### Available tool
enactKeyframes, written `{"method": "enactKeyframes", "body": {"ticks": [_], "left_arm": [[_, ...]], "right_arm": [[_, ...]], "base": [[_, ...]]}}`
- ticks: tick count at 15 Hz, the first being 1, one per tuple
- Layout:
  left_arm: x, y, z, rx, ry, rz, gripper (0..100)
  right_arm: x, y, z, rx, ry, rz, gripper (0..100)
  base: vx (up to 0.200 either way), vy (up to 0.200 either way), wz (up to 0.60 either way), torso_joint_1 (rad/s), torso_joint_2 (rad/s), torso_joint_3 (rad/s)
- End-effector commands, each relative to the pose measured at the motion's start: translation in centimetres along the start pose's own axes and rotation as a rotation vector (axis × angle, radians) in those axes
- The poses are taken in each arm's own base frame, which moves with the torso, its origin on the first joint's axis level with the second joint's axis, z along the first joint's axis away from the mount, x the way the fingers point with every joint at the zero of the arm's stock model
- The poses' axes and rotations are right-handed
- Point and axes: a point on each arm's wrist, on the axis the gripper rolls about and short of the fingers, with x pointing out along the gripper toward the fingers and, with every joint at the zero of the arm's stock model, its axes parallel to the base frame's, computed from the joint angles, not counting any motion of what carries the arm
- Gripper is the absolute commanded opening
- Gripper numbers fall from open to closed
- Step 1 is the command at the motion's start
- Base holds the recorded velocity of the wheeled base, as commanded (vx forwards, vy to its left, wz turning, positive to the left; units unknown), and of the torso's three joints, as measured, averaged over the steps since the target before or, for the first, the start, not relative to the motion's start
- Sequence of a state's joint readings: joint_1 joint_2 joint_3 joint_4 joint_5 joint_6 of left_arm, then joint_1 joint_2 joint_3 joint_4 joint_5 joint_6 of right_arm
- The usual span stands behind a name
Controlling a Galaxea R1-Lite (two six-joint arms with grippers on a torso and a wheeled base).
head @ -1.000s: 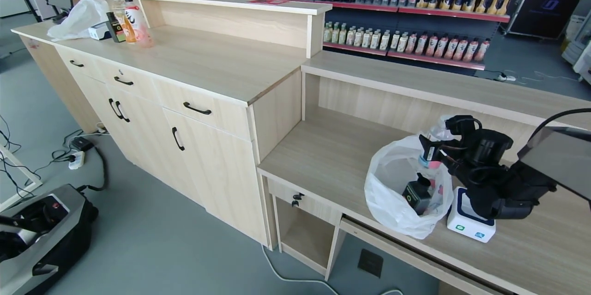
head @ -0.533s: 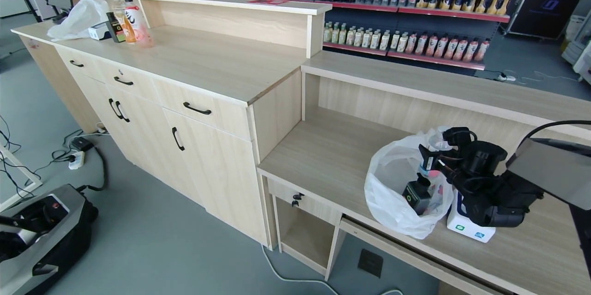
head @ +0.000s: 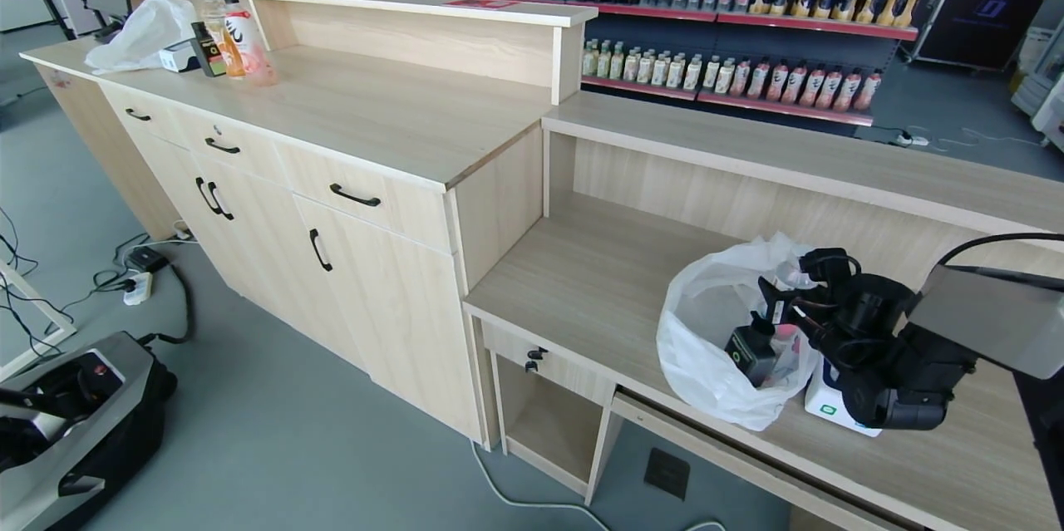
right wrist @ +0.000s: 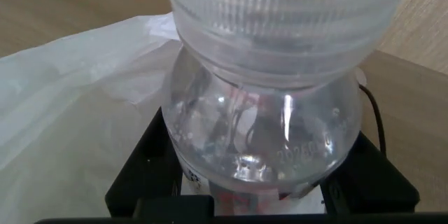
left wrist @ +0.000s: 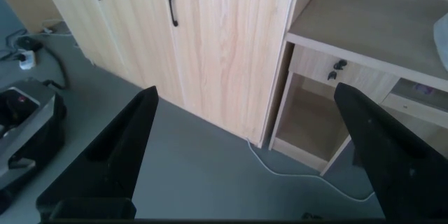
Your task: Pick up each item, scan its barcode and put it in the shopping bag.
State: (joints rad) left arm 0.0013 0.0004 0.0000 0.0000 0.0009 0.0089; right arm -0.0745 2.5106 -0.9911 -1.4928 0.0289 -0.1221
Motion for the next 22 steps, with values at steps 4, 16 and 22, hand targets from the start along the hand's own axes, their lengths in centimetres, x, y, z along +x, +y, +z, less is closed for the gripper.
{"method": "enactKeyframes", "body": {"ticks": [4, 16, 22], "left_arm": [[0.0, 0.0, 0.0, 0.000, 0.000, -0.001, 100], [0.0, 0.0, 0.0, 0.000, 0.000, 0.001, 100], [0.0, 0.0, 0.0, 0.000, 0.000, 0.001, 100]], "right_arm": [[-1.0, -0.2, -0.9, -0.001, 0.032, -0.004, 0], [-3.7, -1.3, 5.0, -0.001, -0.011, -0.020, 100], [-17.5, -4.9, 17.5, -0.175, 0.040, -0.117, 100]], "base": [[0.000, 0.000, 0.00, 0.000, 0.00, 0.000], [0.000, 0.000, 0.00, 0.000, 0.00, 0.000], [0.000, 0.000, 0.00, 0.000, 0.00, 0.000]]}}
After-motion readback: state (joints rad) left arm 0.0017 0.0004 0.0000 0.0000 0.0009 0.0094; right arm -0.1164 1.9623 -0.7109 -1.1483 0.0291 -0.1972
